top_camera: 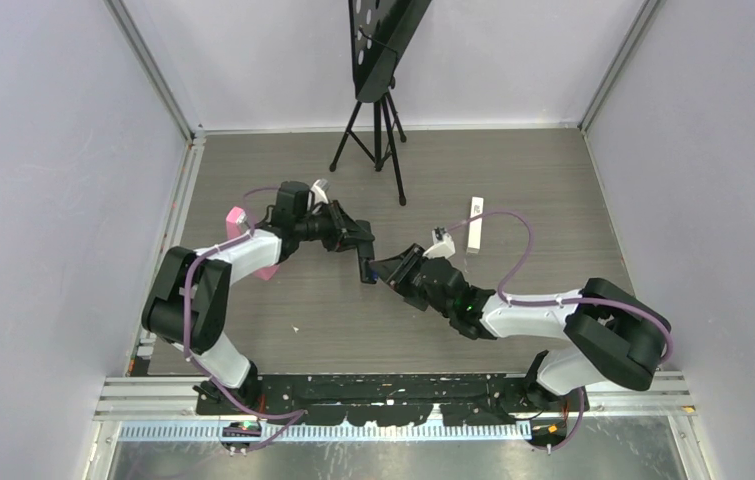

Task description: Load the batteries into the remote control

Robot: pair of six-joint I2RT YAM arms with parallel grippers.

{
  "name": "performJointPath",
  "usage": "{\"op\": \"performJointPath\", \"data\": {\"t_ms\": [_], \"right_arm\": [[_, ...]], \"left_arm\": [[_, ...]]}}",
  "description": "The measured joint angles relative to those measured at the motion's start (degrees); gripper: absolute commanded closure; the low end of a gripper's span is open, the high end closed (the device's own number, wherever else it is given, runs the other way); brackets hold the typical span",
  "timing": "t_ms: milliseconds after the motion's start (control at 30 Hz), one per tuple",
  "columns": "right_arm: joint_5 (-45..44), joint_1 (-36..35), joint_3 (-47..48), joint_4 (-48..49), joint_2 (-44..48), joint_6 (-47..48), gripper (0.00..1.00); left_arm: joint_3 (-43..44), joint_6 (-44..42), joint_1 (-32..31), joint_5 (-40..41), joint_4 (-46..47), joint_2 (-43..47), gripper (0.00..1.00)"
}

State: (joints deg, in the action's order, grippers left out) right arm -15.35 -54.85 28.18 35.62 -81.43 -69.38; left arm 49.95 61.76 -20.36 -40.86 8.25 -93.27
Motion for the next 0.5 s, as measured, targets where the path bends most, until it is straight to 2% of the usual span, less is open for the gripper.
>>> {"op": "performJointPath", "data": {"t_ms": [133, 500], "right_arm": [[0.26, 0.02, 1.9, -1.9, -0.57, 0.55, 0.64], [1.9, -0.11, 5.11, -6.23, -2.32, 1.44, 0.64]], "left_arm": [[-0.17, 0.0, 0.37, 0.07, 0.35, 0.68, 1.0], [-0.17, -1.2, 0.39, -0.13, 0.26, 0.83, 1.0]]}}
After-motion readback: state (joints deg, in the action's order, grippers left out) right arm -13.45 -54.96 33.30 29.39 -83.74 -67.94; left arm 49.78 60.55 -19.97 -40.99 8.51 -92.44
